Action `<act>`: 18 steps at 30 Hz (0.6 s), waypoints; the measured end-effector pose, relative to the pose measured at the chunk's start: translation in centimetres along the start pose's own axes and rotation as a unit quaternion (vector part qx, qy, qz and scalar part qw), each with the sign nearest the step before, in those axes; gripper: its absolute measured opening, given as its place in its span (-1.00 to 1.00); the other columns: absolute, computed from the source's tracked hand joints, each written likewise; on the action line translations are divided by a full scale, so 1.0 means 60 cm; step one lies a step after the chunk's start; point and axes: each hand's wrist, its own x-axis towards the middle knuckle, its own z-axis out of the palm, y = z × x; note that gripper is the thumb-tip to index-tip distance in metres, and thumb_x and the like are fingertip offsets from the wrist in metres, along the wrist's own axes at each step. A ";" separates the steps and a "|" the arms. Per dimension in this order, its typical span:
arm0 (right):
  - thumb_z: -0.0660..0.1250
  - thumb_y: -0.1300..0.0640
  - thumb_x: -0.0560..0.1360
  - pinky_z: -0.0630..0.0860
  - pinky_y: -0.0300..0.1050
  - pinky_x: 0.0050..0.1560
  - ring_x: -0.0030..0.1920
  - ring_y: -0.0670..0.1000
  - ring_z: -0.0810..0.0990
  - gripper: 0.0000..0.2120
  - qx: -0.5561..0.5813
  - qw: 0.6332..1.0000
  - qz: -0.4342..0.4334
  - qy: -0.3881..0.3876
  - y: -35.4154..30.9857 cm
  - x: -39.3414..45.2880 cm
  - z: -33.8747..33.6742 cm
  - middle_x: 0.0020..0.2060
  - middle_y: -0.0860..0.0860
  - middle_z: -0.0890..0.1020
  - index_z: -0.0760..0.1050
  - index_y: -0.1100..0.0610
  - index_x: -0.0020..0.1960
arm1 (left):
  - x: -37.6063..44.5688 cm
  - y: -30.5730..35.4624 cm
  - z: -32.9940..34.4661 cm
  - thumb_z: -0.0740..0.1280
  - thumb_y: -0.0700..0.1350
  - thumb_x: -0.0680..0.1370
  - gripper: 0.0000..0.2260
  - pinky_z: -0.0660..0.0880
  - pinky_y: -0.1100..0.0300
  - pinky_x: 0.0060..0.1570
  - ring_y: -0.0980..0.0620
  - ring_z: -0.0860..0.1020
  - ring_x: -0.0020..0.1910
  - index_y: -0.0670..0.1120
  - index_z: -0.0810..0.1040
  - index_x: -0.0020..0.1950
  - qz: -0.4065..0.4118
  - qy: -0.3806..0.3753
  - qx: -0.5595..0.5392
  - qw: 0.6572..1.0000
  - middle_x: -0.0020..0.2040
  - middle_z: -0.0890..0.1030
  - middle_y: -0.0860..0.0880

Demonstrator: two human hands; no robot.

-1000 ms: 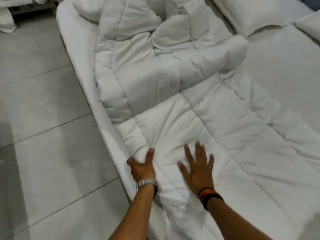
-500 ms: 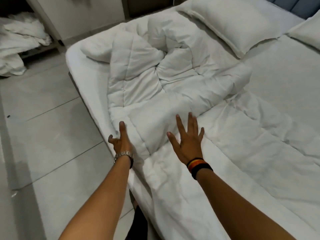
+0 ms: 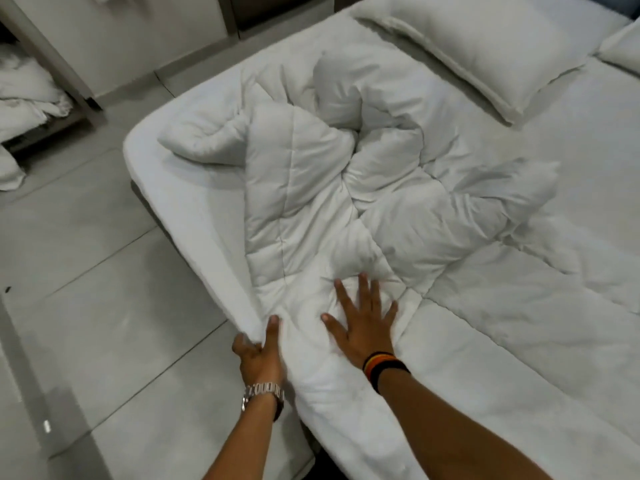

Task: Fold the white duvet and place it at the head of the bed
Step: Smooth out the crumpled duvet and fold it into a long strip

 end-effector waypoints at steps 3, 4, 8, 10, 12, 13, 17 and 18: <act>0.02 -0.39 0.63 -0.21 0.47 0.53 0.68 0.16 -0.18 -0.30 0.028 0.996 0.001 0.084 -0.046 0.033 -0.077 0.69 0.14 -0.10 0.03 -0.16 0.70 | 0.042 0.116 -0.030 0.33 0.64 0.22 0.13 0.49 -0.07 0.24 -0.18 0.57 0.23 0.11 0.08 0.62 0.069 0.018 0.044 0.996 0.33 0.55 -0.07; 0.02 -0.36 0.65 -0.21 0.47 0.54 0.68 0.17 -0.16 -0.32 0.035 0.993 -0.005 0.116 -0.063 0.051 -0.100 0.69 0.15 -0.07 0.06 -0.13 0.70 | 0.058 0.165 -0.027 0.32 0.66 0.20 0.14 0.49 -0.08 0.27 -0.16 0.57 0.25 0.11 0.08 0.62 0.108 0.012 0.050 0.993 0.32 0.56 -0.04; 0.02 -0.36 0.66 -0.21 0.43 0.56 0.68 0.17 -0.18 -0.32 0.071 0.983 -0.013 0.170 -0.125 0.140 -0.153 0.69 0.13 -0.09 0.02 -0.14 0.70 | 0.123 0.336 0.048 0.39 0.62 0.17 0.19 0.44 -0.08 0.38 -0.07 0.50 0.38 0.13 0.06 0.64 0.223 -0.057 0.079 0.970 0.40 0.51 -0.02; 0.02 -0.40 0.64 -0.17 0.44 0.56 0.67 0.18 -0.20 -0.29 0.091 0.981 -0.002 0.169 -0.144 0.196 -0.152 0.69 0.10 -0.15 -0.06 -0.19 0.70 | 0.155 0.406 0.113 0.45 0.59 0.15 0.24 0.43 -0.08 0.40 -0.11 0.48 0.42 0.13 0.00 0.65 0.242 -0.085 0.092 0.962 0.49 0.47 -0.08; 0.00 -0.48 0.59 -0.17 0.45 0.56 0.67 0.19 -0.26 -0.24 0.121 0.980 0.032 0.157 -0.151 0.254 -0.142 0.69 0.06 -0.25 -0.19 -0.28 0.67 | 0.188 0.448 0.179 0.49 0.58 0.08 0.29 0.48 0.01 0.32 -0.16 0.51 0.38 0.14 -0.02 0.64 0.243 -0.101 0.113 0.958 0.47 0.49 -0.11; 0.00 -0.51 0.56 -0.18 0.46 0.54 0.66 0.19 -0.28 -0.22 0.136 0.978 0.057 0.149 -0.153 0.286 -0.134 0.68 0.03 -0.28 -0.26 -0.33 0.65 | 0.208 0.462 0.207 0.52 0.56 0.06 0.30 0.48 0.10 0.22 -0.16 0.54 0.34 0.12 0.00 0.63 0.242 -0.115 0.124 0.955 0.44 0.52 -0.12; 0.03 -0.61 0.46 -0.22 0.52 0.50 0.66 0.23 -0.28 -0.16 0.182 0.974 0.104 0.091 -0.198 0.376 -0.097 0.67 -0.02 -0.31 -0.39 -0.48 0.54 | 0.291 0.483 0.210 0.66 0.35 0.09 0.08 0.50 0.21 0.13 -0.06 0.61 0.24 0.01 0.36 0.50 0.226 -0.136 0.095 0.960 0.33 0.60 -0.03; 0.02 -0.63 0.45 -0.22 0.53 0.49 0.65 0.25 -0.29 -0.15 0.179 0.975 0.105 0.083 -0.214 0.389 -0.087 0.67 -0.03 -0.31 -0.40 -0.49 0.54 | 0.315 0.483 0.185 0.68 0.32 0.10 -0.02 0.56 0.17 0.15 -0.03 0.64 0.19 0.00 0.45 0.42 0.225 -0.128 0.078 0.963 0.27 0.64 0.00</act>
